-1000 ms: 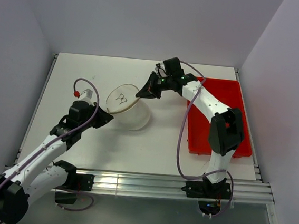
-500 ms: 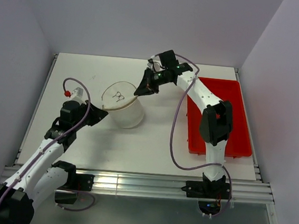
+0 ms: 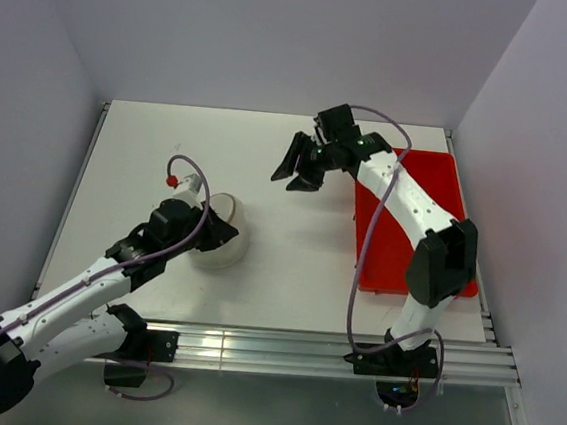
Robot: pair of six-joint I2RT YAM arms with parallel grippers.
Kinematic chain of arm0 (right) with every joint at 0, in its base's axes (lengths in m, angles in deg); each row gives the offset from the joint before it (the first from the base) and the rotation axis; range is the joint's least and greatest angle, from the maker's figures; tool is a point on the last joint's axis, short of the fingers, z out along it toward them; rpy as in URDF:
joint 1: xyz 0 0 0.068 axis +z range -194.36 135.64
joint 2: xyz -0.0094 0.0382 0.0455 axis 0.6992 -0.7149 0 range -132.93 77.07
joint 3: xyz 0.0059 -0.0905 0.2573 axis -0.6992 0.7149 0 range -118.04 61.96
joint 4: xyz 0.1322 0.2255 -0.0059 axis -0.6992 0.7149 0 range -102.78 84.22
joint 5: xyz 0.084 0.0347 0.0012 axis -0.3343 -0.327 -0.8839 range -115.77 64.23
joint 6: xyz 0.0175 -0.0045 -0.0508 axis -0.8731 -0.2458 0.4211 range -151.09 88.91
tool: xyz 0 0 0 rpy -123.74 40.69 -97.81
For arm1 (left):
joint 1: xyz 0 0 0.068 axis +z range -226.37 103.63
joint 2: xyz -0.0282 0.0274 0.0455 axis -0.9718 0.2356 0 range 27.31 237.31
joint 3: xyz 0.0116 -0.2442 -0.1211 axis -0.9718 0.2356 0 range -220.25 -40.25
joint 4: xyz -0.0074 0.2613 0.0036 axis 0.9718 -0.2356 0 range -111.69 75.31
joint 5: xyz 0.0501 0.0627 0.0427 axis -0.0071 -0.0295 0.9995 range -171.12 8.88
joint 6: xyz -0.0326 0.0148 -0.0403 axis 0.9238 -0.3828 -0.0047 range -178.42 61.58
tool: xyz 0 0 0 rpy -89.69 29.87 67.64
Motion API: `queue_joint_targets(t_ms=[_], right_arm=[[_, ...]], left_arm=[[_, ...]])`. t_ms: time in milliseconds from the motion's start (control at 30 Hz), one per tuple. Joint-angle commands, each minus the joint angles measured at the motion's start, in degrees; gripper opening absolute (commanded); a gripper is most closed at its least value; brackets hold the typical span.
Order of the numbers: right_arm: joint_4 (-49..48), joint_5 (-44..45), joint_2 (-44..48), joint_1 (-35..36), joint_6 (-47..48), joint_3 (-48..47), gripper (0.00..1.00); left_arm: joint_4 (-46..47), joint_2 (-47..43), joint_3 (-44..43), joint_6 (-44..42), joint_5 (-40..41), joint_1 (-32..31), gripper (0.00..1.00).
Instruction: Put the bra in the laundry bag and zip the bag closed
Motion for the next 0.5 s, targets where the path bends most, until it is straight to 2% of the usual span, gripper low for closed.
queue_joint_targets(t_ms=[0, 133, 333, 467], right_arm=[[-9.9, 1.3, 9.6, 3.2, -10.6, 11.3, 0.58], [-15.7, 2.3, 12.7, 7.9, -15.8, 18.1, 0.58], [-16.4, 3.9, 8.1, 12.0, -17.3, 17.6, 0.58], [-21.3, 3.3, 7.1, 14.0, -20.3, 20.7, 0.57]], left_arm=[[6.1, 2.9, -1.8, 1.6, 3.1, -3.5, 0.0], [8.3, 5.2, -2.1, 1.9, 4.6, -6.6, 0.0], [8.7, 4.8, -0.8, 2.7, 5.5, -8.1, 0.0], [8.9, 4.6, 0.1, 2.6, 5.4, -8.1, 0.0]])
